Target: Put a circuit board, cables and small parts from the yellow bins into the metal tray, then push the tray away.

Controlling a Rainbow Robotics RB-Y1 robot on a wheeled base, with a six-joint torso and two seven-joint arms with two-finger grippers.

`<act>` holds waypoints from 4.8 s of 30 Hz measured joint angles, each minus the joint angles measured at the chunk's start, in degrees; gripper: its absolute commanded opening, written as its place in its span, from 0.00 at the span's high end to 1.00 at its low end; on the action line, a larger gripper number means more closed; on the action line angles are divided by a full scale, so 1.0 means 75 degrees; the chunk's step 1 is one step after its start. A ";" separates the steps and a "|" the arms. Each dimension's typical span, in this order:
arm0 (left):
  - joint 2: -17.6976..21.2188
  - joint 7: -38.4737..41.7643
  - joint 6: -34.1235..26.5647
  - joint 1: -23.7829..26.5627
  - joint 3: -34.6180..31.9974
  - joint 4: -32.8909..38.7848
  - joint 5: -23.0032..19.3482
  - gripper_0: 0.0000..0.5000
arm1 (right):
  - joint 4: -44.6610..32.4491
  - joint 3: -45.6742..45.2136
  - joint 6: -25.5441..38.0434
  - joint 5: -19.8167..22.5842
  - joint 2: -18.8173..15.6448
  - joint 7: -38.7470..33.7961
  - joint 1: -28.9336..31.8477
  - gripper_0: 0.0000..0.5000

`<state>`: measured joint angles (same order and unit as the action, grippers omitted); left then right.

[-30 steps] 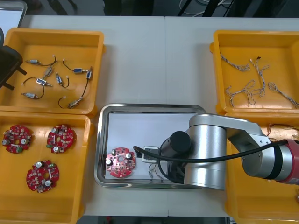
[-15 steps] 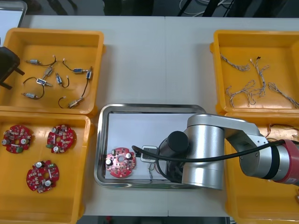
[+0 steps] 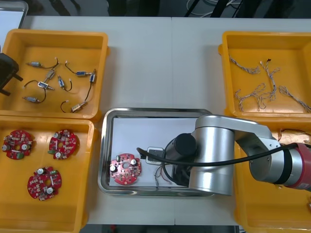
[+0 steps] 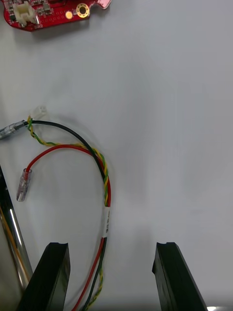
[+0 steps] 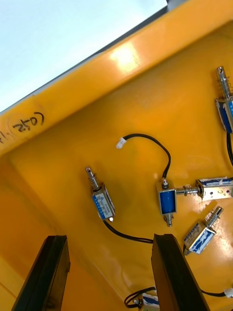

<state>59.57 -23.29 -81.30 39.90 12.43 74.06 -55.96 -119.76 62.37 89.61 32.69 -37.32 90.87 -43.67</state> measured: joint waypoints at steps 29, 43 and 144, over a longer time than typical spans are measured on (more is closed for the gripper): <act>-0.0518 -0.0001 0.0814 0.0460 0.0961 -0.1167 0.0447 0.00 | -0.1083 -0.4722 0.2695 0.2385 0.0170 -0.0523 -0.0475 0.00; -0.0811 -0.0001 0.1095 0.0471 0.1356 -0.1323 0.0504 0.00 | -0.0326 -0.6082 0.2695 0.2741 -0.0581 -0.0770 -0.0475 0.00; -0.1822 0.0108 -0.3550 0.1038 0.1199 0.5626 -0.0407 1.00 | 0.9478 -0.8184 -0.0754 0.0369 -0.0634 0.1210 -0.2066 0.00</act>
<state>45.91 -22.49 -107.92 47.68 21.43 116.26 -59.01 -48.68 0.99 83.96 35.46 -42.08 99.95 -59.17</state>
